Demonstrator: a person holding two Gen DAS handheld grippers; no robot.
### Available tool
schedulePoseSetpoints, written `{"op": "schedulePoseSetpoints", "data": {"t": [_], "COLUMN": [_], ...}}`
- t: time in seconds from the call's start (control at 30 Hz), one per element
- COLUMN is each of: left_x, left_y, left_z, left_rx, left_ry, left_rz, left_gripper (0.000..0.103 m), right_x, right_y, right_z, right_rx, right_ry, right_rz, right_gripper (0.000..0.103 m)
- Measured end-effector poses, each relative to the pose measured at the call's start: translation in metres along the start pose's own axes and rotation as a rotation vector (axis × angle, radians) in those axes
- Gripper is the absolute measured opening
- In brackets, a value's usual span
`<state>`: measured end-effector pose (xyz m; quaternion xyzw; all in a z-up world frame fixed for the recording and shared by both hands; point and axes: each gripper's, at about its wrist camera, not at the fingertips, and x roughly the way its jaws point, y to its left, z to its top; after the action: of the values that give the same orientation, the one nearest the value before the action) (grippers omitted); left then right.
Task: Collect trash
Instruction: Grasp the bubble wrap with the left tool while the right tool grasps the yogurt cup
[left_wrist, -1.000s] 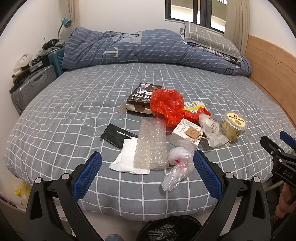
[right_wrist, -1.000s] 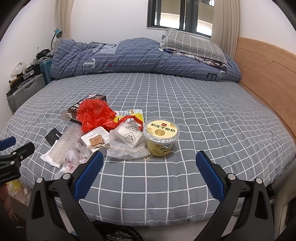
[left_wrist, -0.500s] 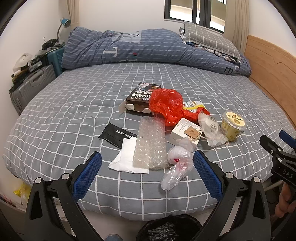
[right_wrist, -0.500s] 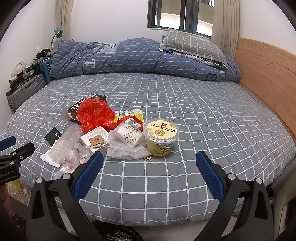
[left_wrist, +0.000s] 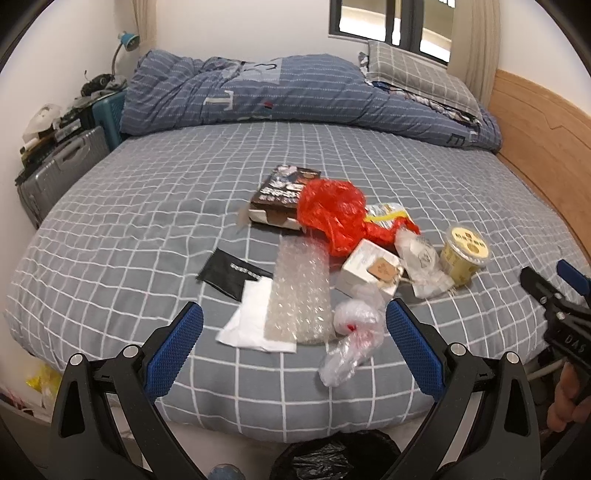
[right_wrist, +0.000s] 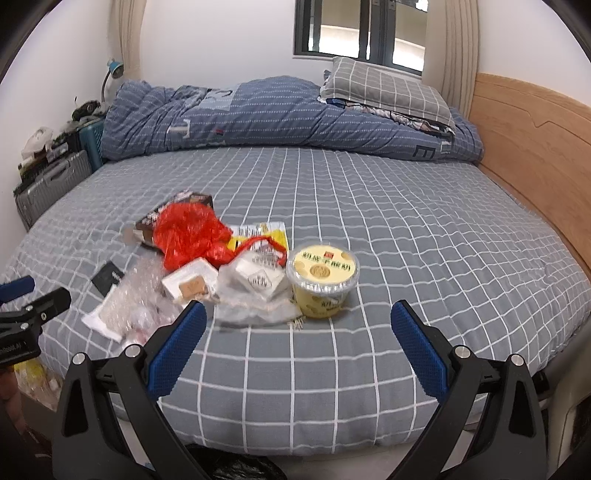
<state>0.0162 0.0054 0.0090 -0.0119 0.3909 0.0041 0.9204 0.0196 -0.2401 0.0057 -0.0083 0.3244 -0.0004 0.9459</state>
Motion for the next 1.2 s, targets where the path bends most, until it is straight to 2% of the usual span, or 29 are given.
{"op": "schedulePoseSetpoints", "data": {"t": [0.23,0.4,0.53,0.8,1.2], "left_x": [0.018,0.036,0.061,0.118,0.170], "left_y": [0.007,0.006,0.001,0.004,-0.010], "left_z": [0.024,0.050,0.062,0.048,0.031], "left_rx": [-0.041,-0.039,-0.008,0.004,0.084], "left_ry": [0.050,0.058,0.072,0.153,0.245], "left_rz": [-0.029,-0.019,-0.004,0.029,0.083], "left_gripper": [0.097,0.097,0.097,0.097,0.094], "right_x": [0.006,0.041,0.071,0.121,0.158], "right_y": [-0.006,-0.013,-0.021,-0.025,-0.016], "right_z": [0.039,0.054,0.050,0.031,0.022], "right_rx": [-0.008,-0.023,-0.009,0.011,-0.011], "right_ry": [-0.032,-0.011,0.025,0.096,0.148], "right_rz": [-0.027,-0.053,-0.071,-0.068,-0.056], "right_gripper": [0.096,0.096,0.096,0.096,0.096]}}
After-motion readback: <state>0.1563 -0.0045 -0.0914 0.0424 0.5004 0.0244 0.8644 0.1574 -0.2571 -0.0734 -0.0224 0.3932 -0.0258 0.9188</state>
